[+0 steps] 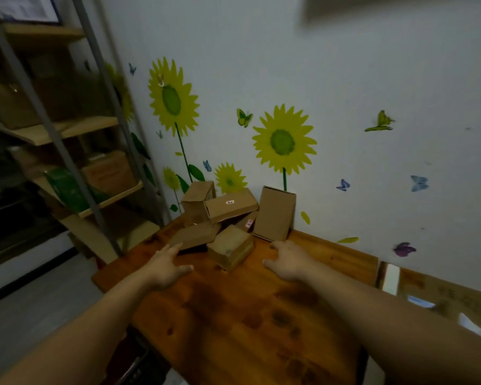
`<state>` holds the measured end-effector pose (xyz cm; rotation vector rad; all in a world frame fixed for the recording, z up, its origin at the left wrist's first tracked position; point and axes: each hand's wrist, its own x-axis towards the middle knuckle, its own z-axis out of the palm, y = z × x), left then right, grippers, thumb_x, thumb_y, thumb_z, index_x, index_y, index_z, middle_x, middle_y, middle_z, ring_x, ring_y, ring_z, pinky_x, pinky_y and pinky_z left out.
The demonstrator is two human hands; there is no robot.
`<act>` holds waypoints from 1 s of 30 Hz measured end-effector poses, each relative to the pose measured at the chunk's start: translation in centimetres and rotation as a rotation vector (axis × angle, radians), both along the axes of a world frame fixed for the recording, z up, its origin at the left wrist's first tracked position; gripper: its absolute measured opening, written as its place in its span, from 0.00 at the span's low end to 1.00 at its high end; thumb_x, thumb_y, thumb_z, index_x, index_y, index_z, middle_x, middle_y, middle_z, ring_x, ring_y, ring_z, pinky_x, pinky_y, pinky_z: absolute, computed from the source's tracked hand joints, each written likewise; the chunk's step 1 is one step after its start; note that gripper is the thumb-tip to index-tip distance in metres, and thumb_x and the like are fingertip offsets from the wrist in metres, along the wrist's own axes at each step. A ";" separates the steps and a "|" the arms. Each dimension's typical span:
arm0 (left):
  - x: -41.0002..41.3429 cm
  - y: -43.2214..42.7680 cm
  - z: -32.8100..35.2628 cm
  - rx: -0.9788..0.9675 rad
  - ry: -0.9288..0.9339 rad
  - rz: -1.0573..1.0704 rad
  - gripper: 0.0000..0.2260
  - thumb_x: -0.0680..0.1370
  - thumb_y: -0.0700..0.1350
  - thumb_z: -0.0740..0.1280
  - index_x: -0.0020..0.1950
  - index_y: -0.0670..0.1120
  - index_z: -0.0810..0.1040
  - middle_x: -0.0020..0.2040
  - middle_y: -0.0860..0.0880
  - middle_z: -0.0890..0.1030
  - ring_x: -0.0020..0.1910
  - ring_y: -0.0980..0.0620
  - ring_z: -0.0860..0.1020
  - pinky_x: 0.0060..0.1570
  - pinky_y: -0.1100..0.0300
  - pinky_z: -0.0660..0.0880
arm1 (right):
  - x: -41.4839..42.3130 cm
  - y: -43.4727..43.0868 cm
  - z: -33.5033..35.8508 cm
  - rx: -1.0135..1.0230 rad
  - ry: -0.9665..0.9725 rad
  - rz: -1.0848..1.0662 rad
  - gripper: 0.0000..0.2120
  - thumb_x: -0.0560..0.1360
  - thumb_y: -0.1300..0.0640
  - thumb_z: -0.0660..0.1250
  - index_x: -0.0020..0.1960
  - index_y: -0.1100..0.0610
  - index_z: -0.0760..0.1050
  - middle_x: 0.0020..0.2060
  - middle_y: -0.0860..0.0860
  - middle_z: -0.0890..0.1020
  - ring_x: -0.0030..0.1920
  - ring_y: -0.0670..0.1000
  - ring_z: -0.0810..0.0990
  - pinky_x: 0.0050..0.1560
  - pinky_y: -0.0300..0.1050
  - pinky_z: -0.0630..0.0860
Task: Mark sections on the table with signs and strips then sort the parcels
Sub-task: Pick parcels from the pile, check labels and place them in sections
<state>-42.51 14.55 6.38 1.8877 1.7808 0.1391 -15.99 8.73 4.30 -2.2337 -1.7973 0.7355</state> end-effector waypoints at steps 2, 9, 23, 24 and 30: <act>-1.4 3.7 -0.8 0.001 -0.005 -0.008 0.34 0.77 0.54 0.65 0.78 0.53 0.52 0.79 0.48 0.49 0.77 0.44 0.50 0.74 0.46 0.53 | -1.7 2.8 -0.5 0.009 0.008 -0.022 0.29 0.78 0.41 0.61 0.75 0.52 0.61 0.72 0.56 0.65 0.70 0.57 0.65 0.68 0.49 0.65; -7.6 15.2 -2.2 -0.077 0.036 -0.134 0.35 0.77 0.57 0.65 0.78 0.52 0.51 0.78 0.47 0.50 0.77 0.44 0.51 0.74 0.50 0.52 | -8.1 12.7 -2.2 -0.022 0.086 -0.146 0.31 0.77 0.42 0.62 0.76 0.52 0.60 0.72 0.55 0.66 0.69 0.56 0.67 0.68 0.50 0.67; -1.7 30.6 -5.0 -0.250 -0.173 -0.182 0.32 0.78 0.51 0.65 0.78 0.48 0.54 0.75 0.46 0.61 0.72 0.46 0.62 0.67 0.54 0.62 | -7.6 27.7 -4.9 0.040 0.256 -0.240 0.19 0.77 0.51 0.65 0.66 0.54 0.71 0.62 0.54 0.76 0.59 0.54 0.75 0.56 0.46 0.72; -0.4 31.8 -5.3 -0.259 -0.198 -0.182 0.32 0.78 0.51 0.66 0.77 0.47 0.55 0.74 0.46 0.64 0.71 0.46 0.65 0.66 0.55 0.64 | -6.6 28.9 -5.5 0.051 0.310 -0.281 0.22 0.75 0.50 0.66 0.67 0.53 0.70 0.61 0.53 0.76 0.59 0.54 0.76 0.56 0.47 0.73; 7.1 37.3 -9.5 -0.287 -0.519 -0.076 0.20 0.79 0.42 0.64 0.70 0.44 0.68 0.66 0.44 0.74 0.61 0.46 0.74 0.56 0.57 0.70 | -2.5 33.4 -9.1 0.103 0.470 -0.453 0.29 0.76 0.49 0.67 0.73 0.56 0.61 0.65 0.55 0.74 0.57 0.54 0.76 0.55 0.48 0.76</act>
